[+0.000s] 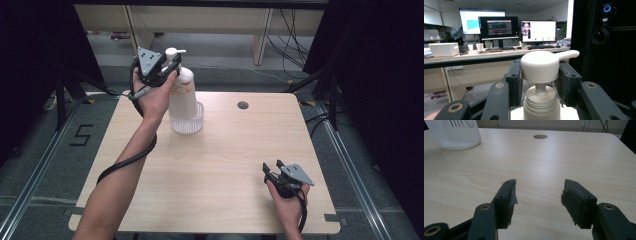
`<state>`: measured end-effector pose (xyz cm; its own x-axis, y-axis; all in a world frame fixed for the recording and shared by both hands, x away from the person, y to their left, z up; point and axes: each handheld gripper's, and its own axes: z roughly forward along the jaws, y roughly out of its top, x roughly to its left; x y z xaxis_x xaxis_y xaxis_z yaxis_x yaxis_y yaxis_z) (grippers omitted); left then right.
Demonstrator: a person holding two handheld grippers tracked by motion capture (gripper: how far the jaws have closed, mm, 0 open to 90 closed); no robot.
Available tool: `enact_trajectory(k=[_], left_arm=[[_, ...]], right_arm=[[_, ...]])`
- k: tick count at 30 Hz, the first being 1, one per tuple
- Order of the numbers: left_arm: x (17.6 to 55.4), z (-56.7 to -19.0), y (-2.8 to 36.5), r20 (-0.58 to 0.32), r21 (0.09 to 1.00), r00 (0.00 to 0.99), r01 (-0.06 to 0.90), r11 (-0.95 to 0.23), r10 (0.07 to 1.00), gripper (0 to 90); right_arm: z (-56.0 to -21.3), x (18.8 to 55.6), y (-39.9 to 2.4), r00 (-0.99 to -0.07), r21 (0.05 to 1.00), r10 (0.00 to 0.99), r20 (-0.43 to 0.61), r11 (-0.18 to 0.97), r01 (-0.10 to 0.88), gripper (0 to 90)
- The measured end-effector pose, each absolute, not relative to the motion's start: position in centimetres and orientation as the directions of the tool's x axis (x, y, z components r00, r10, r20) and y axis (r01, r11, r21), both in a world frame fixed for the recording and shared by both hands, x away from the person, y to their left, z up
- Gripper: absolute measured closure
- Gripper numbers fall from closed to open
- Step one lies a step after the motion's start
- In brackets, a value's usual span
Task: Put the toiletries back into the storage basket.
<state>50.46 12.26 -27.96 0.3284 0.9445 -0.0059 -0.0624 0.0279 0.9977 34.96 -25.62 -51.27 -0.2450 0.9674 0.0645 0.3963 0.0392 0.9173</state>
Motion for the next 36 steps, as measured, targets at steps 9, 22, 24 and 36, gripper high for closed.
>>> enact_trajectory(k=[9, 22, 24, 36], left_arm=[[51.3, -28.3, 12.0, -0.022, 0.998, 0.326, -0.047, 0.040, 0.945, 58.9], [52.2, -28.4, 11.4, -0.017, 0.998, 0.332, -0.047, 0.035, 0.943, 58.9], [52.3, -28.4, 11.3, -0.016, 0.998, 0.332, -0.045, 0.033, 0.943, 58.9], [53.2, -29.0, 10.9, -0.009, 0.999, 0.329, -0.028, 0.019, 0.944, 58.9]], right_arm=[[-51.3, 35.0, -25.5, -0.245, 0.918, 0.966, 0.078, 0.026, 0.397, 44.6], [-51.3, 35.1, -25.7, -0.245, 0.923, 0.968, 0.045, 0.053, 0.381, 44.6], [-51.4, 35.1, -25.7, -0.247, 0.925, 0.968, 0.049, 0.050, 0.376, 44.6], [-51.4, 35.1, -25.7, -0.247, 0.925, 0.968, 0.053, 0.046, 0.378, 44.6]])
